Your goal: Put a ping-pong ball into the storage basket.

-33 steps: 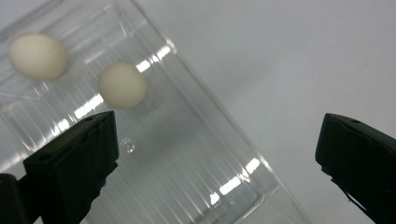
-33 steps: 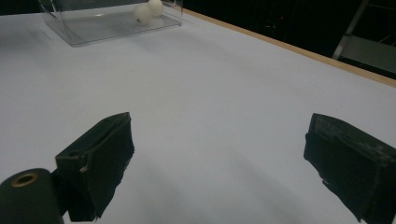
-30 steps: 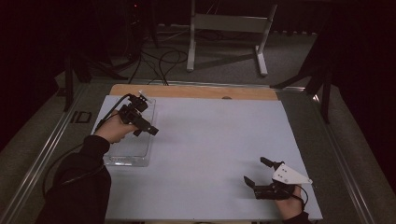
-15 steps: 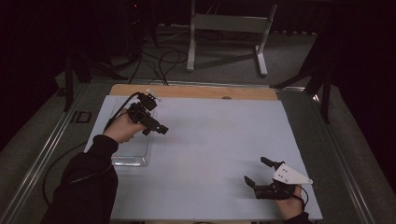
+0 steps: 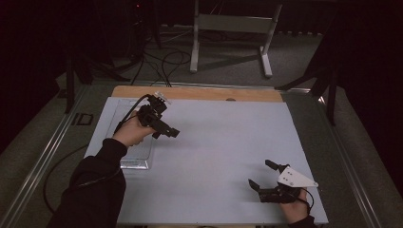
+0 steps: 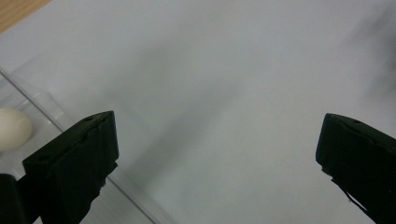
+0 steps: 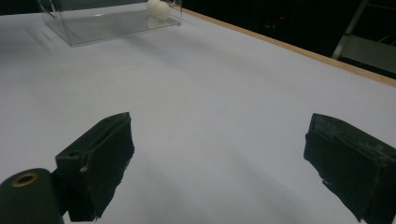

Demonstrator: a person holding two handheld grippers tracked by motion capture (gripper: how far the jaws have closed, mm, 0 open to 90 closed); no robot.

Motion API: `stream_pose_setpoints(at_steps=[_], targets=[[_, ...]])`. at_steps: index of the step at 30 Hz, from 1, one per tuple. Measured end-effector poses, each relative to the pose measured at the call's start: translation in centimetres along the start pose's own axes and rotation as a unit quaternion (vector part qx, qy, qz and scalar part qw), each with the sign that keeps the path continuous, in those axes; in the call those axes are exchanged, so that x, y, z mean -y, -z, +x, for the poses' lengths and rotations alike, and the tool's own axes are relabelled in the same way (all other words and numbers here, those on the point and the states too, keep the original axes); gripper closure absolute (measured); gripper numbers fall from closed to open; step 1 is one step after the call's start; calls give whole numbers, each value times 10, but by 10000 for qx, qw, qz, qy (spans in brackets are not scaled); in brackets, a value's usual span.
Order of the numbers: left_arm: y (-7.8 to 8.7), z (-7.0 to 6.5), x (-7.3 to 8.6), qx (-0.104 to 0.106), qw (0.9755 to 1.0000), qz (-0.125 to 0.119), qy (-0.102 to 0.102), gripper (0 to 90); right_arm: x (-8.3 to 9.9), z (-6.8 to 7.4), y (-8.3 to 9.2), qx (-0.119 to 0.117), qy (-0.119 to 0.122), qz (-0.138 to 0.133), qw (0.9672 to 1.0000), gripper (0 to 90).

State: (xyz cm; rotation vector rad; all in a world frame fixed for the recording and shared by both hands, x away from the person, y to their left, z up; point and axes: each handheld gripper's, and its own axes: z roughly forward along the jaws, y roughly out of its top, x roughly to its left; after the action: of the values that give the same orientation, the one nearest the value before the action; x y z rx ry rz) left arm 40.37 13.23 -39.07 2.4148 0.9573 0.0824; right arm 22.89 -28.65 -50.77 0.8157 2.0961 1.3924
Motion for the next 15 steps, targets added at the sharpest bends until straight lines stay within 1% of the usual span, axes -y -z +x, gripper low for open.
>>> stream_pose_setpoints(at_steps=[1, 2, 3, 4, 5, 9, 10, 12, 13, 15], targets=[[-1, -1, 0, 33, 10000, -14, -41, 4, 0, 0, 0, 0, 0, 0, 10000, 84], [-1, -3, -1, 13, 9999, -58, -84, 4, 0, 0, 0, -2, -4, 5, 10000, 84], [-1, -3, -1, 13, 9999, -58, -84, 4, 0, 0, 0, -2, -4, 5, 10000, 84], [-2, -4, -1, 58, 9999, -58, -115, 4, 0, 0, 0, -3, -6, 5, 10000, 84], [-3, -5, -1, 54, 9999, -49, -147, 4, 0, 0, 0, 3, 5, 2, 10000, 84], [-8, -8, -2, 99, 9998, -88, -172, 4, 0, 0, 0, 5, -6, -1, 10000, 84], [-8, -9, -2, 64, 9997, -109, -198, 4, 0, 0, 0, 7, -5, 3, 10000, 84], [-9, -11, -2, 138, 9995, -198, -213, 4, 0, 0, 1, 8, -1, -3, 10000, 84], [-9, -12, -2, 139, 9993, -261, -233, 4, 0, -1, 1, 8, 0, -5, 10000, 84], [-11, -16, -2, 188, 9990, -281, -283, 4, 0, -1, 0, 3, -3, -5, 10000, 84]])
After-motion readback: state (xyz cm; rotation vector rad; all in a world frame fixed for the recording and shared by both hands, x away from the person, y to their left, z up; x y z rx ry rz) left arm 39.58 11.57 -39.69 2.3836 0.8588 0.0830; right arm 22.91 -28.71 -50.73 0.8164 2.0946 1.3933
